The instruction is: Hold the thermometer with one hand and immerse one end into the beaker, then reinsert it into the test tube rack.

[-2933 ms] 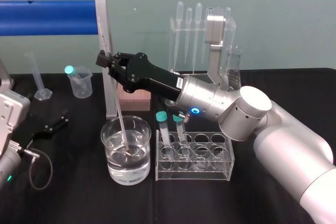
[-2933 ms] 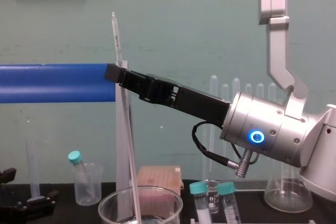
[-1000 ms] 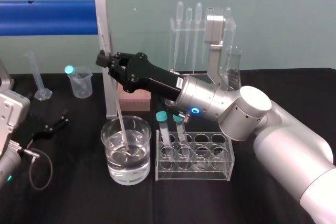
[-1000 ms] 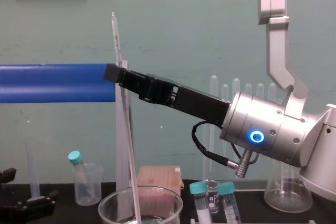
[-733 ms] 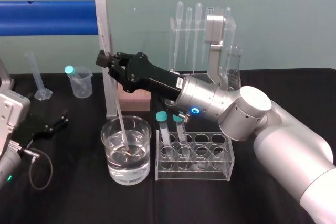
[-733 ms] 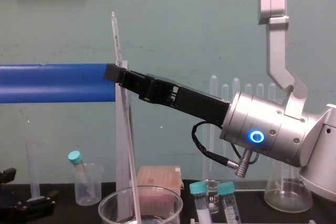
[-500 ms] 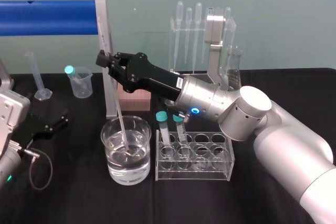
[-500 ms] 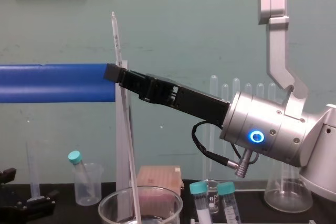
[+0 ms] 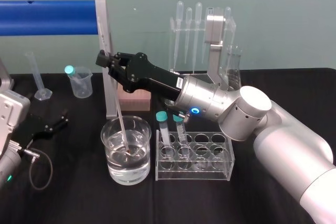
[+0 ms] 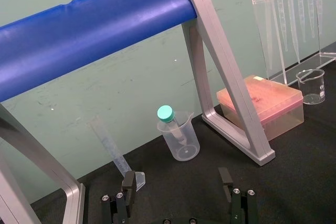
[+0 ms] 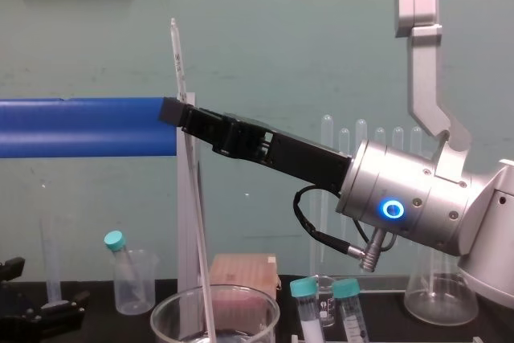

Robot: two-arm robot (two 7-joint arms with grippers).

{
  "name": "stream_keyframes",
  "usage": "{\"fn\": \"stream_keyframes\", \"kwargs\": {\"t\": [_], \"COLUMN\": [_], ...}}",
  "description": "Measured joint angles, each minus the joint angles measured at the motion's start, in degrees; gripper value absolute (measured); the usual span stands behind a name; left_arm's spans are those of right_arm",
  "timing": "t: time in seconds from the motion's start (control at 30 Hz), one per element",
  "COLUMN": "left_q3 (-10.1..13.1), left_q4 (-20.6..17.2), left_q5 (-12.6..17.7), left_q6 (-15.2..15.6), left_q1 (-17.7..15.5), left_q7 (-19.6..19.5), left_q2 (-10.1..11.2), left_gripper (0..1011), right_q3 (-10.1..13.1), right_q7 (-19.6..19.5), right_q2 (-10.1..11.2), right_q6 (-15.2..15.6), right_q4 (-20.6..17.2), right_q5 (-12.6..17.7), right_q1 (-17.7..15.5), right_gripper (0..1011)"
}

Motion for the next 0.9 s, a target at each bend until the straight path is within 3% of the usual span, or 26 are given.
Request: {"fn": "stream_keyframes", "kwargs": {"t": [0.9], "left_q3": [0.0], "left_q4": [0.0], "left_q5": [0.0], "left_q6": [0.0], "left_q1": [0.0], "left_q7": [0.0], "left_q2": [0.0], "left_gripper": [1008], "right_q3": [0.0], "right_q7": [0.0], "right_q2": [0.0], "right_q6": [0.0], "right_q4": [0.0], "right_q5": [0.0], "right_q1": [0.0], "right_gripper": [57]}}
